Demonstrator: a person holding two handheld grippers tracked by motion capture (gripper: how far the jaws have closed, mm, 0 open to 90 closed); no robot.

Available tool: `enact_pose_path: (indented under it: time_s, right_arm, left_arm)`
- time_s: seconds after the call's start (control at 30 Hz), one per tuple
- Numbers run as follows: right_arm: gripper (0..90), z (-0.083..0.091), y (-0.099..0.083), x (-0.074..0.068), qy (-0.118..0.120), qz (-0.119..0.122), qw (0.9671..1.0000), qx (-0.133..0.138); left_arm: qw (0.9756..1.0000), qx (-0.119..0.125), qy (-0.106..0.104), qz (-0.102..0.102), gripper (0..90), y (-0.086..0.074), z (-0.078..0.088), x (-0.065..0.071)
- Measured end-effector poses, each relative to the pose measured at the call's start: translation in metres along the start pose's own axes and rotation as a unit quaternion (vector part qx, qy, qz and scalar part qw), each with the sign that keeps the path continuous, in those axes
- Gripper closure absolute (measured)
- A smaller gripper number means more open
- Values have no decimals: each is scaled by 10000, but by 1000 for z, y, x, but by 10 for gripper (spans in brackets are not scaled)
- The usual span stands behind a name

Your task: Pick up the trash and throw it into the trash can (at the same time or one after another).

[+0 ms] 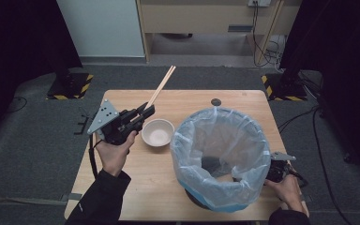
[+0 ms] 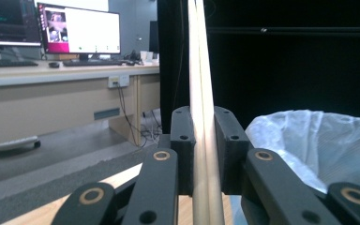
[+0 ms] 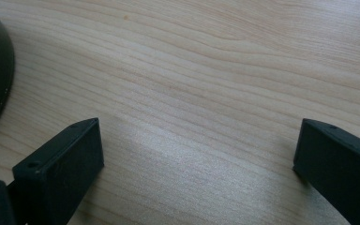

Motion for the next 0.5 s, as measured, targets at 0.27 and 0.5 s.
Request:
enact_pose_path:
  time_s: [0.27, 0.5]
  right_arm:
    - [20, 0, 0, 0, -3, -5, 10000, -4]
    - [20, 0, 0, 0, 0, -1, 10000, -1]
  left_arm:
    - [9995, 150, -251, -93, 794, 12, 1, 21]
    - [9986, 235, -437, -168, 794, 19, 0, 38]
Point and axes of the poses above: each handheld gripper's, and its own axes: z roughly backward along the jaws, y roughly out of its top, x roughly to its right, the point moved 10 cm from there along -z, roughly forward along the jaws, and after that the axes turned 3 degrees about -y, right-handed, at the moved point
